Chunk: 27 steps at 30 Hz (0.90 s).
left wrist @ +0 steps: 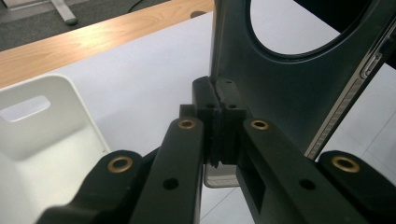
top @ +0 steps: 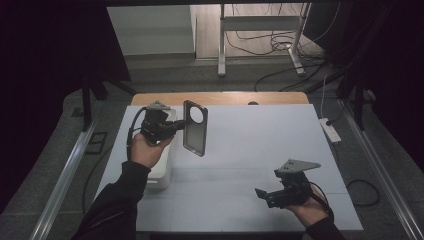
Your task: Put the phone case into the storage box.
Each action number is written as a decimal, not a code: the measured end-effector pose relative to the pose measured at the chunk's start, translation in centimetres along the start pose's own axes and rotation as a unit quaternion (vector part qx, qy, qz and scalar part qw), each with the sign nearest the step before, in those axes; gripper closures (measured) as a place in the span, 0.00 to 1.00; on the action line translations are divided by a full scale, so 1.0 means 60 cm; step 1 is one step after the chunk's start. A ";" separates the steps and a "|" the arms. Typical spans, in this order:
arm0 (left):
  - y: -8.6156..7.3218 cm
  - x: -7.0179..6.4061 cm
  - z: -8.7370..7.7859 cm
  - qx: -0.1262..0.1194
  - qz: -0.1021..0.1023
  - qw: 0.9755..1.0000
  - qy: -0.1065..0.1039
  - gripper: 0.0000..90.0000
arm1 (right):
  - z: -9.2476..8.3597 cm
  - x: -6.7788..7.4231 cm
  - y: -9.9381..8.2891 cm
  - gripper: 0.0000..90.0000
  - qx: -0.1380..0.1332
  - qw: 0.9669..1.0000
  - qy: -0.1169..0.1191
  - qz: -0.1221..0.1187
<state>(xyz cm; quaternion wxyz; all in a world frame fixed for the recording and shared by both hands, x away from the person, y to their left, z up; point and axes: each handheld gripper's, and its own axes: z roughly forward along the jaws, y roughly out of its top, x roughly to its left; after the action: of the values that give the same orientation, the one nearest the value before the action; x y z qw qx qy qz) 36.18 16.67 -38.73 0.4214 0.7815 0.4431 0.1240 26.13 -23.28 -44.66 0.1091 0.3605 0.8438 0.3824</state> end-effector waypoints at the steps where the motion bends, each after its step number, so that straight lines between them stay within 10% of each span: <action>1: 0.001 0.001 -0.001 0.000 -0.001 1.000 0.001 0.99 | -0.001 0.000 -0.003 0.05 0.001 1.000 -0.003 0.000; 27: 0.029 0.056 -0.028 0.000 -0.021 0.999 0.042 0.99 | -0.031 -0.017 -0.046 0.00 0.004 0.999 -0.028 0.019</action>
<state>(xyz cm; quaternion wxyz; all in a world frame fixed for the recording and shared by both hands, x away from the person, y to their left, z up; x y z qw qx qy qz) 38.17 19.84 -36.97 0.4051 0.7662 0.4765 0.1475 24.56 -26.30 -45.46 0.1242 0.3872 0.8349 0.3710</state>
